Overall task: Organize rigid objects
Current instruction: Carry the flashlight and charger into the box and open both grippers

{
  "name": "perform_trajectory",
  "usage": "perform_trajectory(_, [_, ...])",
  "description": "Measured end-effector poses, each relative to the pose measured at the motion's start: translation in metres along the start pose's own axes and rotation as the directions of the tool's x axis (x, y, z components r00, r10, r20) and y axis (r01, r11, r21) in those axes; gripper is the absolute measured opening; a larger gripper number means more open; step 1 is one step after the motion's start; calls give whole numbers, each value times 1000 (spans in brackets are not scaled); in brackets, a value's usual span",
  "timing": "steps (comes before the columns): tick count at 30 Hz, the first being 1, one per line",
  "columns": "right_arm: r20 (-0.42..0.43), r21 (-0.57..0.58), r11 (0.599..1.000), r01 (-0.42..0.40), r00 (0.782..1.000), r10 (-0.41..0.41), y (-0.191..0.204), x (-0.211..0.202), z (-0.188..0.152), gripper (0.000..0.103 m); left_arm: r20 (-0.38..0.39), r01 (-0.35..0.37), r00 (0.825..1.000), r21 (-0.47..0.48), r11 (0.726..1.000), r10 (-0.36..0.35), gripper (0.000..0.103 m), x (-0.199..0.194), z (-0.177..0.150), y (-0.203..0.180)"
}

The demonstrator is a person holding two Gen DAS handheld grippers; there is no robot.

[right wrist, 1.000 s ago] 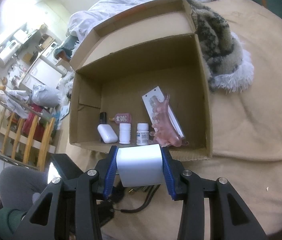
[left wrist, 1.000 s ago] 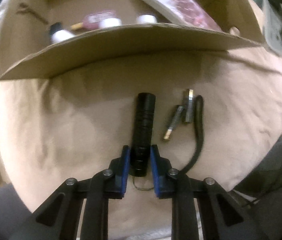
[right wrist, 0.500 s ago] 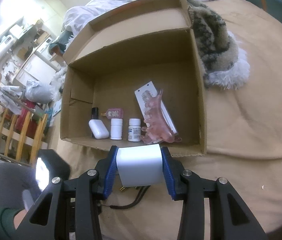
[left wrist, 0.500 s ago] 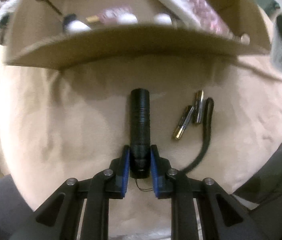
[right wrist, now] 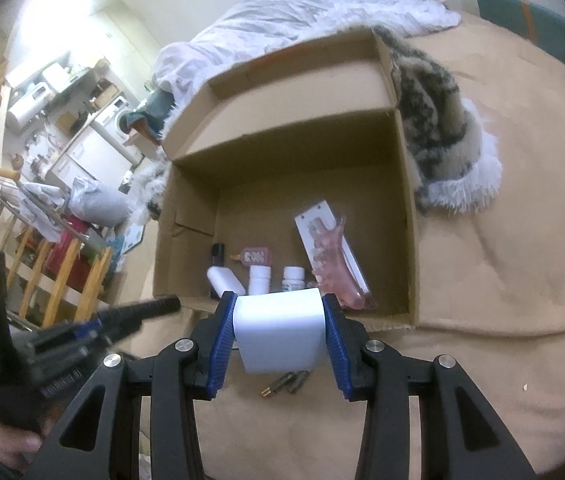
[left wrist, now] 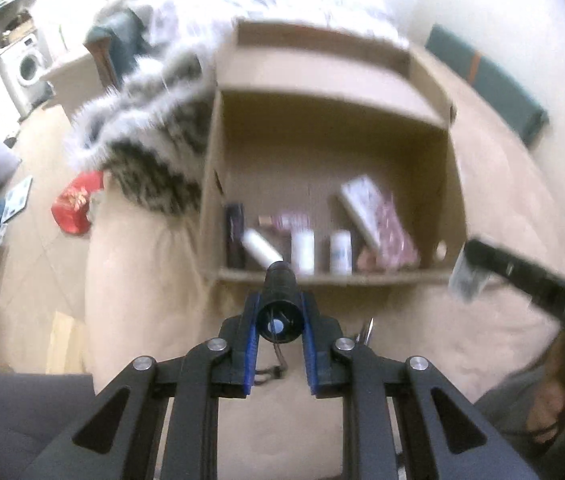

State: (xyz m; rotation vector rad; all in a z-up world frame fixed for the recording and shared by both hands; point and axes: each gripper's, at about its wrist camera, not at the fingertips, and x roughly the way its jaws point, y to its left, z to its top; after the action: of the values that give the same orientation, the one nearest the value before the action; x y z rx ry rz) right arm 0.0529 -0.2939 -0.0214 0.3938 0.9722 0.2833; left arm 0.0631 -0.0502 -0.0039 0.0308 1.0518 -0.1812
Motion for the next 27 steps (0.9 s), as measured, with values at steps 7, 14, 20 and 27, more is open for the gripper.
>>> perform_trajectory(7, [36,3,1000,-26,999,26,1,-7,6,44,116,41,993,-58,997,-34,17,-26,35,5])
perform_trajectory(14, [63,-6,999,-36,997,36,5,-15,33,44,210,76,976,-65,995,-61,17,-38,81,8])
perform_trajectory(20, [88,8,1000,-27,996,26,1,-8,69,44,264,126,959,-58,990,-106,17,-32,119,6])
perform_trajectory(27, [30,55,998,-11,1000,9,-17,33,77,44,171,123,979,-79,989,-108,17,22,124,6])
